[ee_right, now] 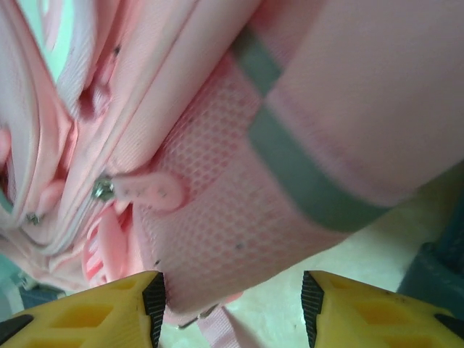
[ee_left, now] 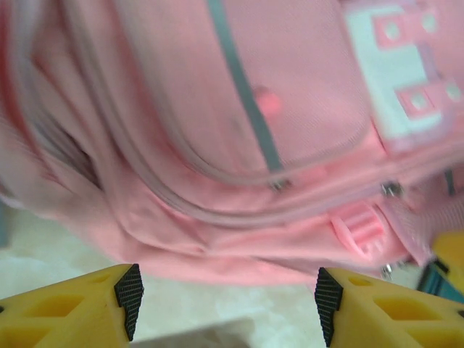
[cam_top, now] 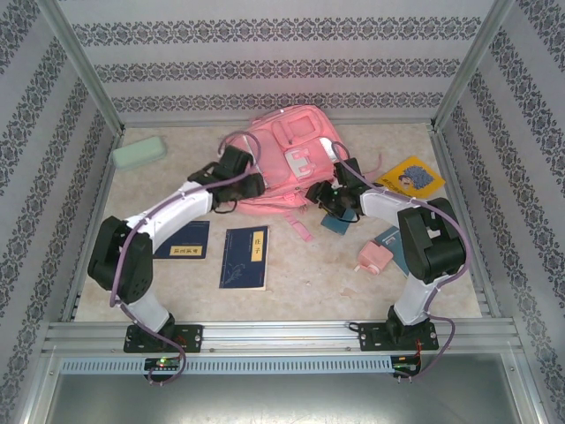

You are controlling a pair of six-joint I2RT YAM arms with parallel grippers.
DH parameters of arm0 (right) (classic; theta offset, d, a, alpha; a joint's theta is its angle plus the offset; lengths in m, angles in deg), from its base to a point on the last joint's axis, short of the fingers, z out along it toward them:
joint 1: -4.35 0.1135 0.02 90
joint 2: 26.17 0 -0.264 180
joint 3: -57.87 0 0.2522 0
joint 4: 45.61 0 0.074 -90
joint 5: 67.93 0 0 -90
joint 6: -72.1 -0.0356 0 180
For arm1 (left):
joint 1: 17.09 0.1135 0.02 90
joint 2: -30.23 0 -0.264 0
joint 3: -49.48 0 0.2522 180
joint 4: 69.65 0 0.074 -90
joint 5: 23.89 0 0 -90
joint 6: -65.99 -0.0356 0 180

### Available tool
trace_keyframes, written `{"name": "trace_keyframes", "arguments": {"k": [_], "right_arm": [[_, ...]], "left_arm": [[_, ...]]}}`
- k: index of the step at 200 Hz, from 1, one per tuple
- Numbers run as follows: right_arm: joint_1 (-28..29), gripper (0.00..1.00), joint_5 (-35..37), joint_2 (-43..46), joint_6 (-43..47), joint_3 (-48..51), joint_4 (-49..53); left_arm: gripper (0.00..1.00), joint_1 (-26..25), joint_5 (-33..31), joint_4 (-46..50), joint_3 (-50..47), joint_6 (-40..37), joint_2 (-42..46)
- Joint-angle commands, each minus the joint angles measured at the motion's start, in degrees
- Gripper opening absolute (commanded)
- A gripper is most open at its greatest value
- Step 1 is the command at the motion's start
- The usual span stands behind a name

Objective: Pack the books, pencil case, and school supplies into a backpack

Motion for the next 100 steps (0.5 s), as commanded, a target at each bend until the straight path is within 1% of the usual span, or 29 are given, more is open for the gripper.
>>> {"name": "trace_keyframes", "arguments": {"k": [1,23,39,44,57,67,80,100], "right_arm": [[-1.3,0.53,-1.9,-2.4,-6.0,0.5,-6.9],[-1.1,0.51,-1.6,-3.8,-6.6,-0.3,-8.2],[-0.6,0.46,-0.9,-4.5,-5.6,-1.6,-7.5],[-0.5,0.45,-0.6,-5.0,-5.4,-2.1,-7.3],[-0.4,0.37,-0.1,-6.1,-5.3,-3.1,-7.1],[-0.4,0.34,0.4,-7.0,-5.3,-3.7,-7.0],[-0.4,0.24,0.6,-8.0,-5.4,-4.3,-7.1],[-0.3,0.22,0.6,-8.9,-5.6,-5.2,-7.0]], "left_arm": [[0.66,-5.1,-5.6,-6.2,-3.3,-1.7,1.0],[0.61,-10.0,-8.0,-9.6,-4.5,-2.8,-0.6],[0.6,-12.4,-8.3,-10.2,-4.1,-3.1,-2.8],[0.58,-12.8,-8.0,-10.2,-3.8,-2.9,-3.7],[0.55,-13.8,-6.8,-11.0,-3.4,-2.9,-5.6],[0.54,-14.5,-6.1,-11.7,-3.2,-3.0,-6.9],[0.46,-15.1,-5.7,-12.5,-2.5,-3.3,-8.7],[0.4,-16.0,-5.6,-14.0,-1.3,-4.3,-11.2]]}}
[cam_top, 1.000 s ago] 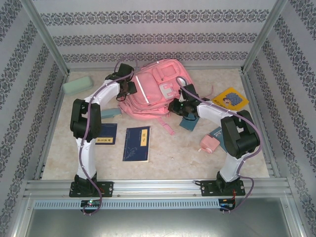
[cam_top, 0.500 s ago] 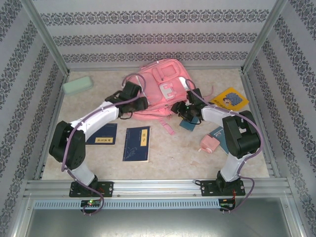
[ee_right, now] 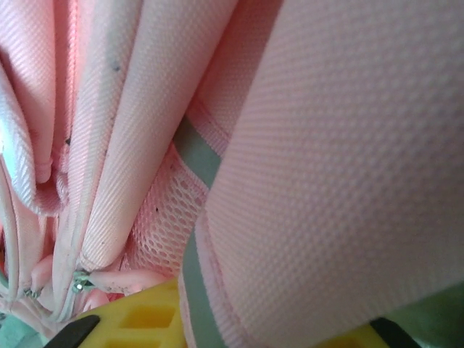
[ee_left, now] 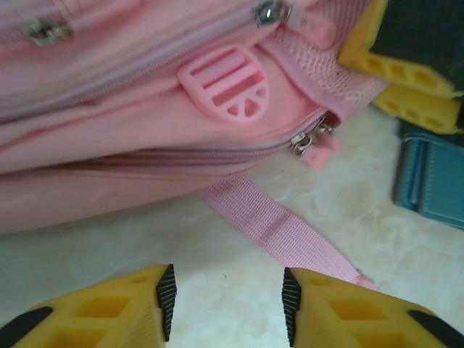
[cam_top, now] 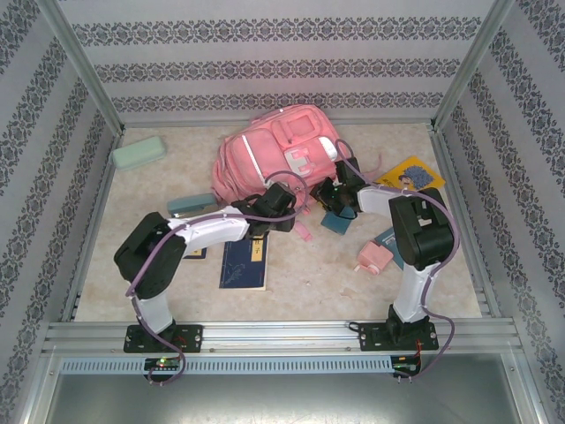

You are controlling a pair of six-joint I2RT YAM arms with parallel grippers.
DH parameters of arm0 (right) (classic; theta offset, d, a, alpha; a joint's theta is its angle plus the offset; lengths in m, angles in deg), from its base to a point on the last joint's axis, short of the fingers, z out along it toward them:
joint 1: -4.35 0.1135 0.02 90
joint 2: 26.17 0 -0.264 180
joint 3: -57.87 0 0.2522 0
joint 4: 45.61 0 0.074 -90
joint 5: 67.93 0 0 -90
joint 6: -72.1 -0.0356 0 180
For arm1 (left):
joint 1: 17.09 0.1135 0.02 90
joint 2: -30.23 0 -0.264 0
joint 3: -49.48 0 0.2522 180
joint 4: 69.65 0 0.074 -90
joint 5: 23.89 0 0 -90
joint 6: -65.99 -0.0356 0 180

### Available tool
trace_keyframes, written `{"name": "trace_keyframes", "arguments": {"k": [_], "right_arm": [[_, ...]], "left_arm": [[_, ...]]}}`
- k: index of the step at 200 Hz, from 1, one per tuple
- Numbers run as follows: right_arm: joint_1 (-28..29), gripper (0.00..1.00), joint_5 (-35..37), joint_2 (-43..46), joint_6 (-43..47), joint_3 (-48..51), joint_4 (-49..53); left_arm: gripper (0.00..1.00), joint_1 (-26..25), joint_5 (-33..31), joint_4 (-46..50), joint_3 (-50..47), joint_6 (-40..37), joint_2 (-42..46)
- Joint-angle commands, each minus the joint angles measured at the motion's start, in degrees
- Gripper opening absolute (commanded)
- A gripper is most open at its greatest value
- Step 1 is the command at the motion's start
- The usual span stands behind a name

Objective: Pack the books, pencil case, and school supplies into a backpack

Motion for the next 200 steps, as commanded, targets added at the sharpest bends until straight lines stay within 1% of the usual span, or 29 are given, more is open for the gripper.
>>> {"name": "trace_keyframes", "arguments": {"k": [1,34,53,67,85,109,150,200], "right_arm": [[0.7,0.22,1.1,-1.8,-0.3,-2.4,-1.5],[0.9,0.19,1.8,-2.1,-0.4,-3.7,-0.9],[1.1,0.14,1.9,-2.1,-0.6,-3.8,-0.8],[1.3,0.12,1.7,-2.3,-0.7,-3.9,-0.7],[1.5,0.12,1.7,-2.3,-1.1,-3.6,-0.9],[1.7,0.12,1.3,-2.2,-1.3,-3.5,-0.9],[1.8,0.13,1.1,-1.8,-0.8,-3.2,-0.5],[2.4,0.13,1.1,-1.9,-0.9,-2.9,-0.6]], "left_arm": [[0.4,-1.5,-0.3,-3.9,2.4,-2.0,-2.4],[0.39,-2.7,-0.7,-5.2,5.5,-2.3,-6.8],[0.39,-2.9,-0.8,-5.0,7.1,0.3,-8.7],[0.38,-2.8,-1.0,-5.1,8.0,2.3,-9.8],[0.33,-2.8,-1.6,-4.6,9.7,5.1,-11.6],[0.3,-2.6,-2.2,-4.9,10.8,9.5,-13.6],[0.3,-1.4,0.1,-7.8,10.1,16.0,-15.4],[0.3,0.1,1.4,-11.0,9.0,19.3,-15.8]]}}
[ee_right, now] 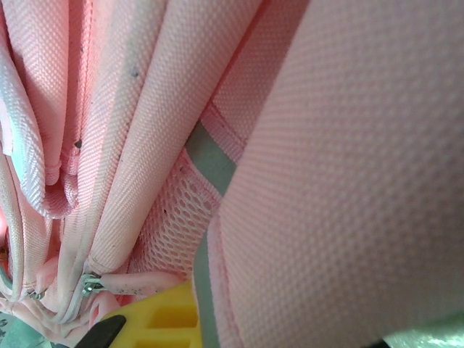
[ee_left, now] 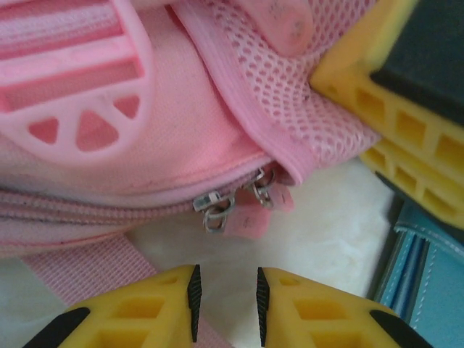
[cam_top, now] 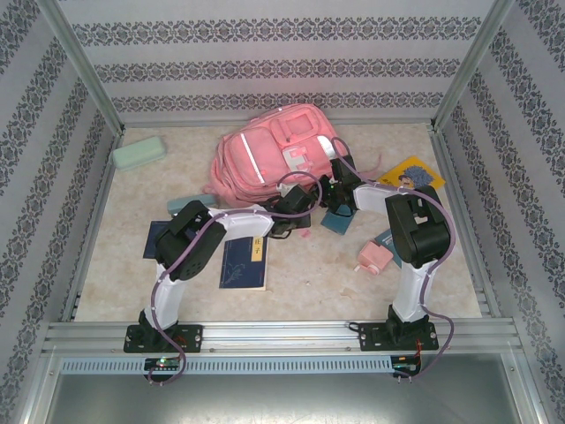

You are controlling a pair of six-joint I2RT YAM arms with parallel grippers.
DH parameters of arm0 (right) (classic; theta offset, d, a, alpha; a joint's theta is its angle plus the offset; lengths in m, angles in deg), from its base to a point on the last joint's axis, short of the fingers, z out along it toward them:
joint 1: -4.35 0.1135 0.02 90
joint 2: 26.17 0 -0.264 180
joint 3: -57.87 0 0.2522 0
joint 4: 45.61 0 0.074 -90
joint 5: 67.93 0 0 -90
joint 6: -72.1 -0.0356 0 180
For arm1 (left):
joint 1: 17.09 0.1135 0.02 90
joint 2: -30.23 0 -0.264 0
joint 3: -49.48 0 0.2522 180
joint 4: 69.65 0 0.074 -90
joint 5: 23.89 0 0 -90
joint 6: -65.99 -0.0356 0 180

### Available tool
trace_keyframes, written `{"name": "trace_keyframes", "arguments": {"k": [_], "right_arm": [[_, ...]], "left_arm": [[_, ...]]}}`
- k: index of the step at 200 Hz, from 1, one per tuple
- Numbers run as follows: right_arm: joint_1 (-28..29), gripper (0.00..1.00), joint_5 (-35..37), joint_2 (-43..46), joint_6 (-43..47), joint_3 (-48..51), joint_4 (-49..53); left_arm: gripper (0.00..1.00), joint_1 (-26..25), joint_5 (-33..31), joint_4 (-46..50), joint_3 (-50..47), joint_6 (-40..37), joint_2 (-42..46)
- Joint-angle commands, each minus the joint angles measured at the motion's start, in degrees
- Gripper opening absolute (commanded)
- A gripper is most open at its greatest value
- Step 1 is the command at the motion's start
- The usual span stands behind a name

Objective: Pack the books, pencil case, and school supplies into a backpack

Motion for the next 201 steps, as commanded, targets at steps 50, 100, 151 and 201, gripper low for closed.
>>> {"name": "trace_keyframes", "arguments": {"k": [50,100,151,201], "right_arm": [[1.5,0.13,-0.3,-0.6,0.1,-0.7,-1.0],[2.2,0.11,-0.7,-0.8,0.2,-0.6,-1.0],[2.5,0.05,-0.5,-0.2,0.3,0.1,-1.0],[0.3,0.0,-0.1,0.7,0.6,0.6,-0.9]], "left_arm": [[0.29,2.1,0.7,-2.2,1.2,5.5,-2.8],[0.28,2.6,0.5,-3.8,2.1,6.9,-3.7],[0.04,3.6,-1.2,-2.0,3.3,8.7,-4.6],[0.0,4.6,-4.0,0.7,-0.2,10.6,-0.7]]}}
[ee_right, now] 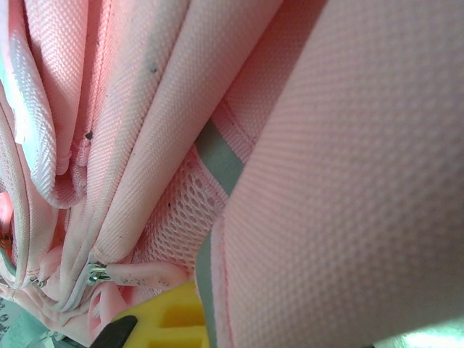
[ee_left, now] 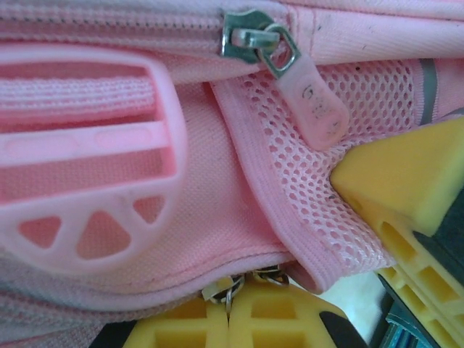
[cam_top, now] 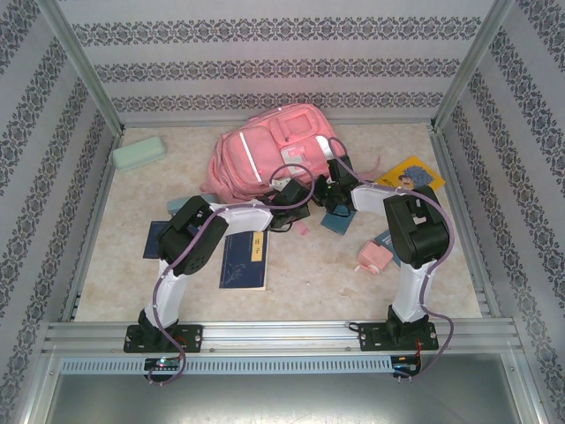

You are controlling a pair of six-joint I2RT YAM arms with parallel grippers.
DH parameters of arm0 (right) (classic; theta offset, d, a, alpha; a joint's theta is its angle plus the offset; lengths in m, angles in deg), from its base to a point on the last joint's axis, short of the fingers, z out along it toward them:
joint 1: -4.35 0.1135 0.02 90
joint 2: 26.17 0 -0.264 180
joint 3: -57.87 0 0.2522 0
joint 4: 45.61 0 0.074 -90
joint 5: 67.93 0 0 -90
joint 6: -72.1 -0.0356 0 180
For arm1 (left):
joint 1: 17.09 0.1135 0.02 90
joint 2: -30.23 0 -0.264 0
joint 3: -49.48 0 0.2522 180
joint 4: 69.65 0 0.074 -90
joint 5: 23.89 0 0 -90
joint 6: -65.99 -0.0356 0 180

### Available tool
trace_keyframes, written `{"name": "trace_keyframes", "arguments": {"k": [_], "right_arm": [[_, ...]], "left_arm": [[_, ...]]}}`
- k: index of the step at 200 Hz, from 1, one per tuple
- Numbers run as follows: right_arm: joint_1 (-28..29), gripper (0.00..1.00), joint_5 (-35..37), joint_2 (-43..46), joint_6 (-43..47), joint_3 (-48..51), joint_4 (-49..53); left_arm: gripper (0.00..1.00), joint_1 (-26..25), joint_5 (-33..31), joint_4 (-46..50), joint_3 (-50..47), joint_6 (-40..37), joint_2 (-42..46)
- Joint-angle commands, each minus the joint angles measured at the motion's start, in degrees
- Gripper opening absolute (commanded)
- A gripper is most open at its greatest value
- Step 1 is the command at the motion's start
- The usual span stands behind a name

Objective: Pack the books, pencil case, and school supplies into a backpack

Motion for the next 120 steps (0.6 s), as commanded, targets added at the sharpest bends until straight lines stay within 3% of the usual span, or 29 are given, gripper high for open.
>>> {"name": "trace_keyframes", "arguments": {"k": [1,23,120], "right_arm": [[-1.0,0.0,-0.6,0.7,0.8,0.6,0.3],[-2.6,0.0,-0.6,1.5,1.3,0.4,0.4],[-5.2,0.0,-1.5,1.3,2.6,-2.5,1.6]], "left_arm": [[0.0,2.1,-4.0,2.8,-2.4,1.9,2.1],[0.0,2.9,-4.6,6.7,-3.2,2.0,4.1],[0.0,3.9,-2.8,6.3,-11.7,-1.7,11.4]]}}
